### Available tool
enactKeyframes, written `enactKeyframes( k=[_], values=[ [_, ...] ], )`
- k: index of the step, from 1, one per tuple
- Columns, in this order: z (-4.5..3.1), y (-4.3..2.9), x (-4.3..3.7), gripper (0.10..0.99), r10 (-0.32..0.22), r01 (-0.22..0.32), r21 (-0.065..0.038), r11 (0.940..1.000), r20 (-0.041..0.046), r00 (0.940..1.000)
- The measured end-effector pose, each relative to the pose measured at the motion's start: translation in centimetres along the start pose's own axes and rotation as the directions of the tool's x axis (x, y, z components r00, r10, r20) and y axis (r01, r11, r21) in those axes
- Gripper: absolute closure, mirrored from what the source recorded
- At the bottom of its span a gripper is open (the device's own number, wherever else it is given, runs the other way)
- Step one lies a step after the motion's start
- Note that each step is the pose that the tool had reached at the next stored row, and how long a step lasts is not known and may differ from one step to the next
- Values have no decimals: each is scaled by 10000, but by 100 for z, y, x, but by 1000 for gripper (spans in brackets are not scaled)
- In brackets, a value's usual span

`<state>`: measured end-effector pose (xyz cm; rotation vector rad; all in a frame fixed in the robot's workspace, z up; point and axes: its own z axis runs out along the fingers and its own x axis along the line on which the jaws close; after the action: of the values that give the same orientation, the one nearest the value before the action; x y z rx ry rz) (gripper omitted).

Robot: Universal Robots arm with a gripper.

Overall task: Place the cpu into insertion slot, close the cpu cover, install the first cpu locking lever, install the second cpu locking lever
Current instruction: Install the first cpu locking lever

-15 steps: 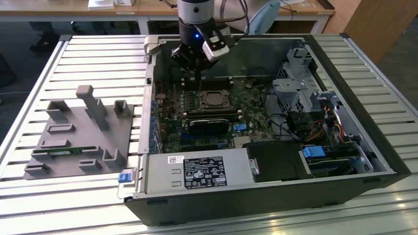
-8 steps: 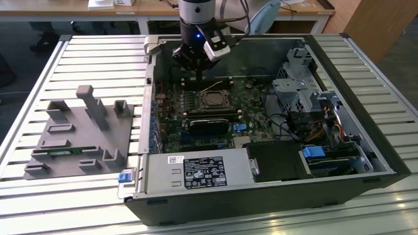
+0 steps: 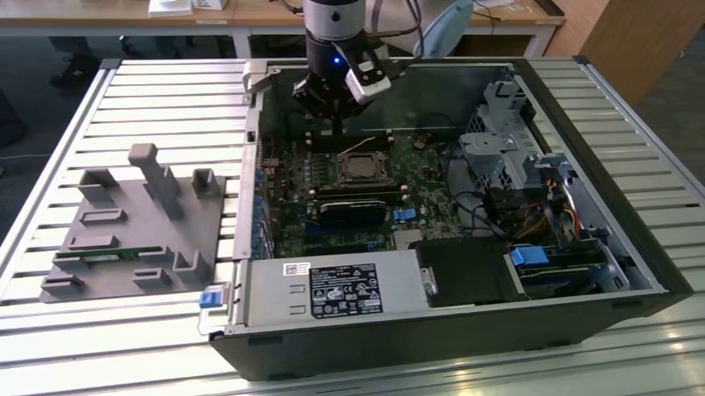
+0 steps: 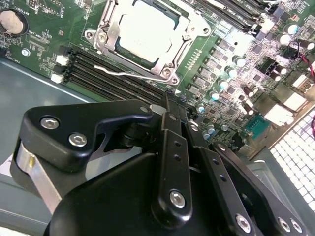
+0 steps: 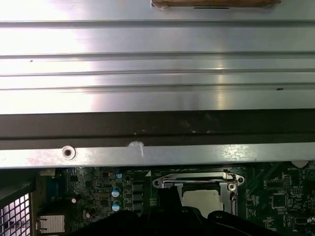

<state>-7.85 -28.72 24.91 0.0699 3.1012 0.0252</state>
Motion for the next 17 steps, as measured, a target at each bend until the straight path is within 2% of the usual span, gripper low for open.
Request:
enactKeyframes(
  k=[17],
  values=[
    [9, 4, -85, 969, -1, 1, -1, 10000, 1, 10000]
  ],
)
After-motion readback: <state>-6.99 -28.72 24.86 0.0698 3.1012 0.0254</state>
